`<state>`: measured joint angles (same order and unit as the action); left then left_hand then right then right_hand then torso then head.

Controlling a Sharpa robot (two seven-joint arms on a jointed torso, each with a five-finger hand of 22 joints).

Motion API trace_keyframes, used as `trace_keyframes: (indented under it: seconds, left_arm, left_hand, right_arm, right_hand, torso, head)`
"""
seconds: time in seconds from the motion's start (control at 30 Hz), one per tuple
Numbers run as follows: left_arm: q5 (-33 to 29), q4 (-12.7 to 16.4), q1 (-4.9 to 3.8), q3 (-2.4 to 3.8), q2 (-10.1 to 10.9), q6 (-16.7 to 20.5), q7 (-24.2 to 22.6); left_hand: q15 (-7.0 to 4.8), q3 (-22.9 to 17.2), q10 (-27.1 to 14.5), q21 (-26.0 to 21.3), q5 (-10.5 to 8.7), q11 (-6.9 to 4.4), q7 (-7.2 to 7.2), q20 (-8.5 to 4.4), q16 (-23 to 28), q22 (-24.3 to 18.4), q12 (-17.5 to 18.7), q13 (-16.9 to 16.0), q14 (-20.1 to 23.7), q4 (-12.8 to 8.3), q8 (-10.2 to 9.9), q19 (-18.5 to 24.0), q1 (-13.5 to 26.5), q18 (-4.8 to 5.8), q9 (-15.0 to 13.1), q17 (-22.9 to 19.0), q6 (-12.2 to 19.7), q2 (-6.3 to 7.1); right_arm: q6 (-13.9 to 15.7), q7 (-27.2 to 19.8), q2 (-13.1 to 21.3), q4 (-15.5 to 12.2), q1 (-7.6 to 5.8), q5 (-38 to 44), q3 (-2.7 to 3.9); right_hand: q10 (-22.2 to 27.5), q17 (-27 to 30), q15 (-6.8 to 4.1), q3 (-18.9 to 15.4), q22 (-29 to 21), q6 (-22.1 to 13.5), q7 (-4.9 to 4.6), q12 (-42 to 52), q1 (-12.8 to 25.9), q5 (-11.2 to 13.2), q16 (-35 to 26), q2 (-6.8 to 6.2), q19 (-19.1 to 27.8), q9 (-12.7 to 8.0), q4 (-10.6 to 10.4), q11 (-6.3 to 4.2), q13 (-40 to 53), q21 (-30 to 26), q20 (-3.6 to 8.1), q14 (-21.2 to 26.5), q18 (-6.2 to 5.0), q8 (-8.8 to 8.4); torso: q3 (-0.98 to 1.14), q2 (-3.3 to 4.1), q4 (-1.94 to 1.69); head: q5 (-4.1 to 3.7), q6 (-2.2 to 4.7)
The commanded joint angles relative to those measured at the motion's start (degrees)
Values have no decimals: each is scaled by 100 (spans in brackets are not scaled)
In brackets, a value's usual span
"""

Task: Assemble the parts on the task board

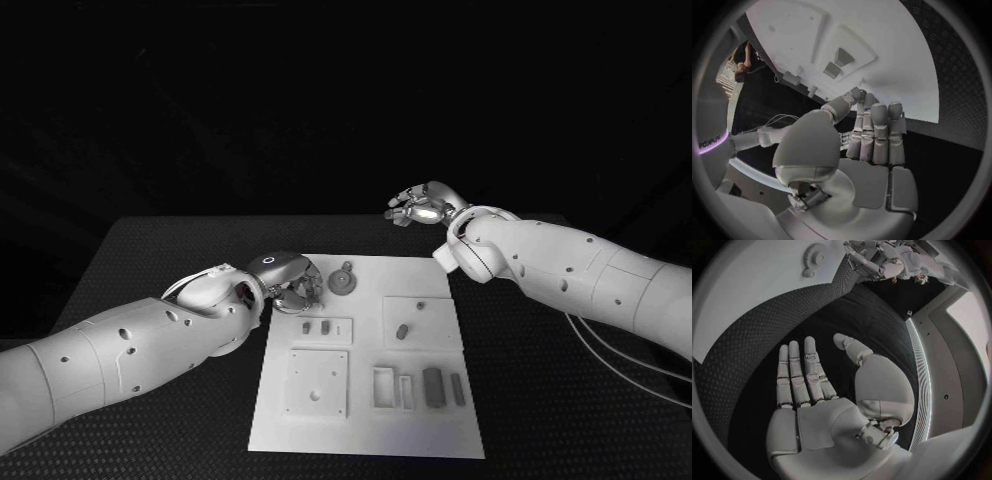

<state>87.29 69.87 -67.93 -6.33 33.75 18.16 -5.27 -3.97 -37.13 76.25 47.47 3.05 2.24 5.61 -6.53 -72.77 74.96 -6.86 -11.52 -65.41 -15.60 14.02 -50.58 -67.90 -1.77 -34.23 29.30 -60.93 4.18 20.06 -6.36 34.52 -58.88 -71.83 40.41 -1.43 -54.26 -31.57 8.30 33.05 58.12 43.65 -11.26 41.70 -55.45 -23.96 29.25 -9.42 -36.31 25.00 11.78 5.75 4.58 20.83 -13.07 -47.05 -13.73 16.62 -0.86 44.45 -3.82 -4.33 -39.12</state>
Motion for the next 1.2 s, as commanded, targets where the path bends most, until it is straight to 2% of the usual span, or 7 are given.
trace_keyframes:
  seconds: [0.03,0.3,0.7,1.0,1.2]
  left_arm:
    - [-72,5,-3,3,-11,-96,5]
    - [-82,-41,-1,1,-49,-179,2]
    - [-115,-87,10,-2,-130,-223,-27]
    - [-115,-161,63,-3,-173,-273,-22]
    - [-113,-158,69,-4,-173,-350,-9]
  left_hand:
    - [-10,-32,31,17,14,7,15,-298,-15,84,0,-7,-30,-6,31,-42,3,-59,-4,-9,-45,-33]
    - [-10,-34,33,17,14,7,16,-298,-14,84,4,-8,-32,-3,30,-45,6,-58,-2,-12,-43,-35]
    - [-10,-37,34,17,15,7,18,-300,-13,83,11,-8,-35,0,28,-49,10,-58,2,-16,-39,-41]
    - [-10,-39,33,17,15,8,18,-301,-13,83,14,-7,-36,0,26,-51,9,-59,3,-18,-37,-45]
    - [-10,-41,33,17,16,8,19,-302,-14,83,19,-7,-39,-1,24,-54,8,-59,5,-19,-34,-49]
  right_arm:
    - [-40,-60,2,-14,1,10,1]
    - [-45,-60,0,-13,1,10,1]
    - [-43,-60,-10,-12,1,10,1]
    - [-42,-60,-10,-5,1,10,1]
    - [-38,-60,-2,-12,1,10,1]
  right_hand:
    - [1170,-5,-4,-31,8,42,-52,25,-39,-39,-39,17,5,-6,-10,431,-7,-36,-9,32,38,39]
    - [1170,-6,-4,-30,10,42,-52,27,-40,-39,-39,19,4,-7,-10,431,-10,-39,-9,31,37,40]
    - [1170,-8,-4,-31,14,42,-53,29,-40,-39,-41,20,2,-9,-11,431,-14,-44,-9,31,37,42]
    - [1170,-8,-4,-30,16,41,-53,30,-40,-39,-41,21,1,-10,-11,431,-16,-45,-10,31,37,43]
    - [1170,-9,-4,-30,18,41,-53,31,-41,-39,-42,21,0,-11,-11,431,-18,-48,-10,30,37,43]
  torso:
    - [0,-3,-3]
    - [1,3,7]
    - [1,-1,-2]
    - [2,2,14]
    - [6,-1,4]
  head:
    - [3,-1]
    - [9,-4]
    - [12,-12]
    - [19,-12]
    - [11,-21]
